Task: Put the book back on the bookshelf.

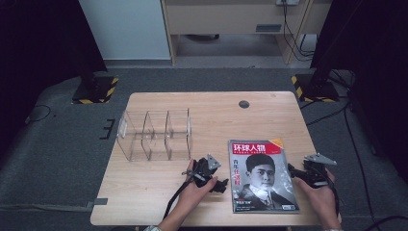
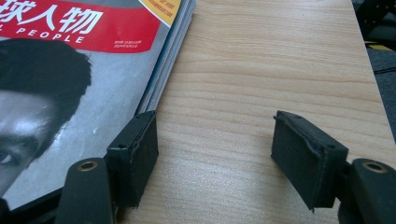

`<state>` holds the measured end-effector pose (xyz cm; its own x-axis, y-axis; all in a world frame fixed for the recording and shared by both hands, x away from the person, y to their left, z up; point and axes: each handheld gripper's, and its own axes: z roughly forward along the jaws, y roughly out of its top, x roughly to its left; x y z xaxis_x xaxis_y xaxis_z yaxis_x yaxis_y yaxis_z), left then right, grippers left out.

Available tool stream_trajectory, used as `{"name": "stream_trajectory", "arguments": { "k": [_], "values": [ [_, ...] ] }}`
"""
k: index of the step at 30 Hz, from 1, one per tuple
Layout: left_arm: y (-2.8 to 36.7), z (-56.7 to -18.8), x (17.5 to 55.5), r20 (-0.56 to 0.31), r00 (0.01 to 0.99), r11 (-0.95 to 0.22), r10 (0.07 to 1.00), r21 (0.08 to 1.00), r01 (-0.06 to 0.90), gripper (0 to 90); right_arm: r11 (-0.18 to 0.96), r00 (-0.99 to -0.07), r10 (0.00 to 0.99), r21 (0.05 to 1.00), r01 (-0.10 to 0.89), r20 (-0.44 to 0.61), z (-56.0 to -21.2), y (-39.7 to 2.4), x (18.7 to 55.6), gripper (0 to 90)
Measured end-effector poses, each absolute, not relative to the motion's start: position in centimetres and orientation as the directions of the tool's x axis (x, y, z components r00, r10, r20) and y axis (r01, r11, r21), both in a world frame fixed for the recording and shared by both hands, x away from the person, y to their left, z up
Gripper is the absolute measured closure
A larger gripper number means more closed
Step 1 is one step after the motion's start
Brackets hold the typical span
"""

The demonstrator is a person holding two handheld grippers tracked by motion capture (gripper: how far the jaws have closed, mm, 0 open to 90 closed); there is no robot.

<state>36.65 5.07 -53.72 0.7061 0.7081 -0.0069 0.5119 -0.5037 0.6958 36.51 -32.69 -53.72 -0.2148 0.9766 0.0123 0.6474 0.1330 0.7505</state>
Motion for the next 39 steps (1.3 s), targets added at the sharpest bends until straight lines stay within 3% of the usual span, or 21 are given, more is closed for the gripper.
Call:
{"name": "stream_trajectory", "arguments": {
  "k": [4, 10, 19, 39],
  "values": [
    [5.1, -53.7, 36.6, -0.008, 0.707, -0.502, 0.708, 0.697, 0.511, 0.2, 0.121, -0.208, 0.978, 0.75, 0.65, 0.023, -53.7, -32.8, 36.4, 30.4],
    [5.4, -53.3, 36.5, -0.077, 0.689, -0.436, 0.72, 0.722, 0.537, 5.2, 0.067, -0.184, 0.981, 0.785, 0.615, 0.06, -52.8, -32.9, 35.9, 29.8],
    [4.0, -52.4, 35.3, -0.107, 0.742, -0.427, 0.662, 0.759, 0.491, 7.3, 0.12, -0.265, 0.963, 0.78, 0.615, 0.06, -52.9, -31.5, 35.9, 24.2],
    [0.0, -52.7, 34.1, -0.045, 0.82, -0.508, 0.57, 0.766, 0.395, 10.0, 0.182, -0.39, 0.915, 0.76, 0.624, 0.101, -53.4, -29.9, 36.1, 8.3]
  ]
}}
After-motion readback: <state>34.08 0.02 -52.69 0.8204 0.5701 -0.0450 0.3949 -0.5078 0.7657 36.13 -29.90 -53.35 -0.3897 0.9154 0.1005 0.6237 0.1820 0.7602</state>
